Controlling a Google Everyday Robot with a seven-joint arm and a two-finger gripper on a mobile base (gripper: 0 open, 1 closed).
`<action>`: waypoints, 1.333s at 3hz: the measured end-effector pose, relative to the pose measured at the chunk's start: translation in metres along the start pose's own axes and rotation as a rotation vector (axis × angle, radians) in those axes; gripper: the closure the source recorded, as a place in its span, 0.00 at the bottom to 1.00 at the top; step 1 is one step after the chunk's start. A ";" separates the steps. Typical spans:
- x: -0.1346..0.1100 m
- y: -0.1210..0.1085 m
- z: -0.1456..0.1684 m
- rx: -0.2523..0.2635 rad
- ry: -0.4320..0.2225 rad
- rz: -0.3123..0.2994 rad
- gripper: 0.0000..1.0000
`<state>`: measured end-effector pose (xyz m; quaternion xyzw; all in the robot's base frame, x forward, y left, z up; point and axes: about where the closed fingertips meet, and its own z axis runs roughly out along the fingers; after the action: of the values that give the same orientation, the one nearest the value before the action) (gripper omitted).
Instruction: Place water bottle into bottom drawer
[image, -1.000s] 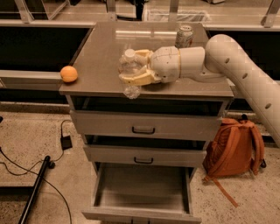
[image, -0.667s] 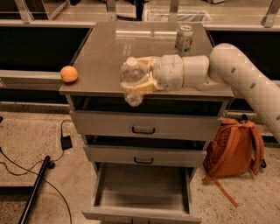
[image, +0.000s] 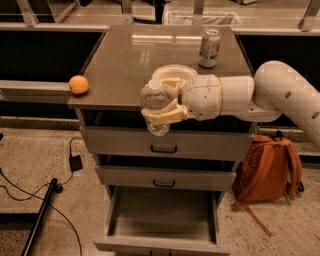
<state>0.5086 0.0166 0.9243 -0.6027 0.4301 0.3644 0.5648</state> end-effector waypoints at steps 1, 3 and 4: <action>0.041 0.014 -0.008 -0.014 -0.012 0.007 1.00; 0.171 0.068 -0.061 -0.056 0.046 0.074 1.00; 0.174 0.070 -0.063 -0.056 0.049 0.078 1.00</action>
Offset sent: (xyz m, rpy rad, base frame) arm 0.0000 -0.0926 -0.2374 -0.0717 0.1021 0.0736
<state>0.5042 -0.0645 0.7433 -0.6097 0.4568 0.3831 0.5223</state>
